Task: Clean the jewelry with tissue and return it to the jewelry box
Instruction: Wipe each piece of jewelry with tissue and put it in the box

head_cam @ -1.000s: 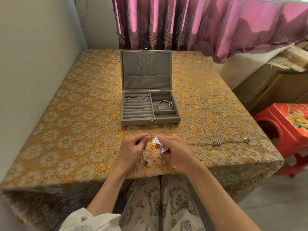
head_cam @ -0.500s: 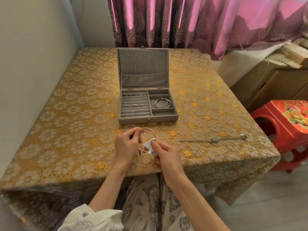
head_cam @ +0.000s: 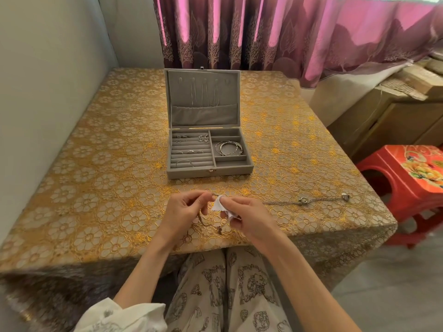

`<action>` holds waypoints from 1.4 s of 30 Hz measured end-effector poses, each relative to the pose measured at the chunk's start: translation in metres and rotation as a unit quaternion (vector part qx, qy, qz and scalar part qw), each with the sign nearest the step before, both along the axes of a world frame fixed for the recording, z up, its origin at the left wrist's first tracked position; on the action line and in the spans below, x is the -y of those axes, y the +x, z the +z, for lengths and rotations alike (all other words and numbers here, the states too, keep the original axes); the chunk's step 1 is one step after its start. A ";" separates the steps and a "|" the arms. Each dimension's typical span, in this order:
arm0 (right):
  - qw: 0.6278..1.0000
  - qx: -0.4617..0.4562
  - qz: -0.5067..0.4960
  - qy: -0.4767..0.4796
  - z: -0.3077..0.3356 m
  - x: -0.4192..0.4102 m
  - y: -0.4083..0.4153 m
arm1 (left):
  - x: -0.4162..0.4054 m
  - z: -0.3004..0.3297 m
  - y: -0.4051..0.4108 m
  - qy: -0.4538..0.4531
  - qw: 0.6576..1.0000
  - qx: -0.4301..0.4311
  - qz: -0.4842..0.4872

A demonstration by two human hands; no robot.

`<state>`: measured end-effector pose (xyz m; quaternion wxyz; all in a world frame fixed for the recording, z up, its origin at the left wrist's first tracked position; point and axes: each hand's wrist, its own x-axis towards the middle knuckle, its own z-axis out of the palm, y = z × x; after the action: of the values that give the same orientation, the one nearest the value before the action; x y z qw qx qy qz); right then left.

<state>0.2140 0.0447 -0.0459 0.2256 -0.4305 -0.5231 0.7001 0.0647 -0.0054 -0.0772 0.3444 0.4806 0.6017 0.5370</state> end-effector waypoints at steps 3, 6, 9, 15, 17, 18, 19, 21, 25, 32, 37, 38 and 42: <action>0.994 -0.071 -0.023 -0.081 -0.006 0.004 -0.004 | 0.000 -0.003 0.000 -0.007 0.999 -0.010 0.036; 0.993 -0.080 -0.034 -0.085 -0.011 0.004 -0.004 | -0.001 -0.005 0.001 -0.008 0.999 -0.019 0.050; 0.991 -0.089 -0.058 -0.079 -0.014 0.005 -0.001 | -0.002 -0.006 0.001 -0.009 0.998 -0.020 0.056; 0.994 -0.083 -0.075 -0.010 -0.022 0.012 0.004 | -0.002 -0.006 0.002 -0.004 0.998 -0.012 0.068; 0.990 -0.109 -0.089 -0.029 -0.023 0.014 0.005 | -0.003 -0.007 0.002 -0.004 0.997 -0.002 0.073; 0.986 -0.126 -0.100 -0.047 -0.024 0.014 0.005 | -0.003 -0.007 0.001 -0.004 0.997 0.004 0.074; 0.983 -0.137 -0.111 -0.060 -0.024 0.014 0.006 | -0.003 -0.008 0.001 -0.003 0.997 0.007 0.074; 0.982 -0.131 -0.122 -0.057 -0.026 0.015 0.008 | -0.003 -0.008 0.001 -0.002 0.997 0.002 0.072; 0.992 -0.065 -0.106 0.026 -0.026 0.017 0.008 | -0.003 -0.008 0.002 0.002 0.996 -0.019 0.082; 0.948 0.137 -0.041 0.285 -0.023 0.015 -0.002 | -0.002 -0.007 0.001 -0.003 0.996 0.019 0.091; 0.936 0.151 -0.047 0.313 -0.022 0.010 -0.005 | -0.002 -0.004 0.002 -0.009 0.993 0.043 0.108; 0.948 0.129 -0.050 0.287 -0.024 0.009 -0.004 | -0.001 -0.003 0.002 -0.009 0.993 0.049 0.111; 0.985 0.024 -0.095 0.143 -0.031 0.009 0.009 | -0.001 0.001 0.000 -0.003 0.985 0.118 0.129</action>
<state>0.2234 0.0353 -0.0769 0.3380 -0.4581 -0.5796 0.5830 0.0647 -0.0042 -0.0767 0.3424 0.3315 0.6149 0.6283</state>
